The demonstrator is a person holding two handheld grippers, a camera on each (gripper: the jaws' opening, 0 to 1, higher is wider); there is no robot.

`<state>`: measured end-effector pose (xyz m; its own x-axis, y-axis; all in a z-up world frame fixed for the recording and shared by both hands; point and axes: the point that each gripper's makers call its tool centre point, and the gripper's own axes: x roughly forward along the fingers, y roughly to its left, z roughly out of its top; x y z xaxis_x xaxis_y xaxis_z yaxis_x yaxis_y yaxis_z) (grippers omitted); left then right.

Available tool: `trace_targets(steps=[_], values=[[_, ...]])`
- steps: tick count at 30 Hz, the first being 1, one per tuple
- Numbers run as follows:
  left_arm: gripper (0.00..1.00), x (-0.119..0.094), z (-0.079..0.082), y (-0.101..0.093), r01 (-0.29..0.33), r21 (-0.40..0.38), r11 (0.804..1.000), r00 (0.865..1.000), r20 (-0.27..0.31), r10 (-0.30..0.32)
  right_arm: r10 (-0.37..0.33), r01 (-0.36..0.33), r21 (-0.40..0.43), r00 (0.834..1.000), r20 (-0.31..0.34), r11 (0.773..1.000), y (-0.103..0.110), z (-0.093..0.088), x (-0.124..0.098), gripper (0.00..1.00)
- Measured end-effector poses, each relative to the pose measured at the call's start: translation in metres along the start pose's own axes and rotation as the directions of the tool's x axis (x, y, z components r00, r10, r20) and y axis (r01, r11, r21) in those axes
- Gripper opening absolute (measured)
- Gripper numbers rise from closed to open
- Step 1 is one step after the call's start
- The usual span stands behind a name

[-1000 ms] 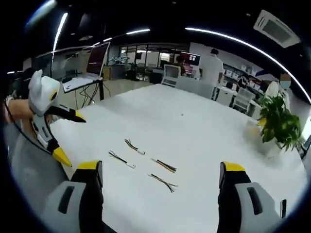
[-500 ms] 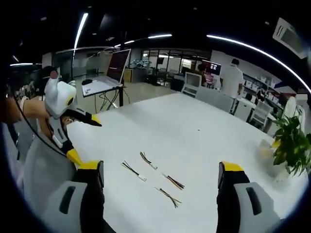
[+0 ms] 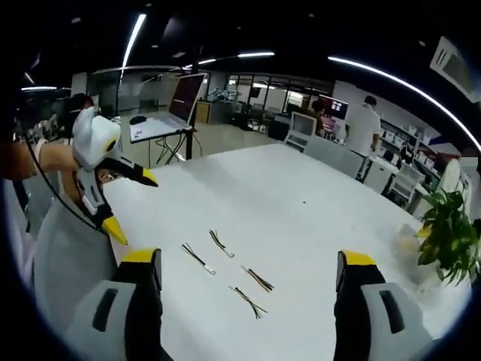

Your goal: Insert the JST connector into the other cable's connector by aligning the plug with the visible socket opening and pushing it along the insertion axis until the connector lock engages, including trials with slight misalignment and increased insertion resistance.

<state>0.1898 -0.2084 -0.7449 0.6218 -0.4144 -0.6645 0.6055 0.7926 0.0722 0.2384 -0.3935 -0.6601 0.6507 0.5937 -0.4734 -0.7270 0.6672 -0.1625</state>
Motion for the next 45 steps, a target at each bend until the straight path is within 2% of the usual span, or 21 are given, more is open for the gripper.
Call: trace_targets(steps=[2,7,14,20,27,31,34,38,45], values=[[0.89,0.002,0.004,0.004,-0.004,0.009,1.000,1.000,-0.007,0.005,0.007,-0.007,0.018,1.000,0.011,1.000,-0.002,0.001,0.001,0.94],[0.89,0.004,0.023,0.012,-0.011,0.034,0.999,1.000,0.018,0.011,0.013,-0.015,0.045,0.998,0.055,0.999,-0.009,0.010,0.004,0.93],[0.88,0.009,0.034,0.016,0.001,0.059,0.998,1.000,0.021,-0.002,0.023,-0.023,0.004,0.998,0.054,1.000,-0.025,0.025,0.002,0.92],[0.87,0.013,0.043,0.015,0.018,0.063,0.998,0.999,0.033,-0.021,0.084,-0.084,0.001,0.994,0.065,0.996,-0.032,0.034,0.005,0.91],[0.87,0.016,0.056,0.019,0.028,0.096,0.995,0.999,0.037,-0.032,0.106,-0.103,-0.056,0.992,0.062,0.993,-0.045,0.051,0.007,0.90],[0.88,0.022,0.066,0.022,0.030,0.120,0.992,0.998,0.050,-0.036,0.143,-0.136,-0.092,0.987,0.071,0.986,-0.043,0.060,0.010,0.91],[0.89,0.026,0.079,0.022,0.031,0.137,0.990,0.996,0.078,-0.042,0.151,-0.143,-0.110,0.986,0.069,0.984,-0.040,0.061,0.015,0.91],[0.89,0.031,0.089,0.022,0.043,0.141,0.989,0.994,0.092,-0.056,0.172,-0.166,-0.108,0.984,0.051,0.980,-0.035,0.056,0.024,0.90],[0.90,0.043,0.094,0.029,0.052,0.161,0.986,0.994,0.088,-0.067,0.194,-0.190,-0.101,0.981,0.032,0.977,-0.034,0.047,0.038,0.88]])
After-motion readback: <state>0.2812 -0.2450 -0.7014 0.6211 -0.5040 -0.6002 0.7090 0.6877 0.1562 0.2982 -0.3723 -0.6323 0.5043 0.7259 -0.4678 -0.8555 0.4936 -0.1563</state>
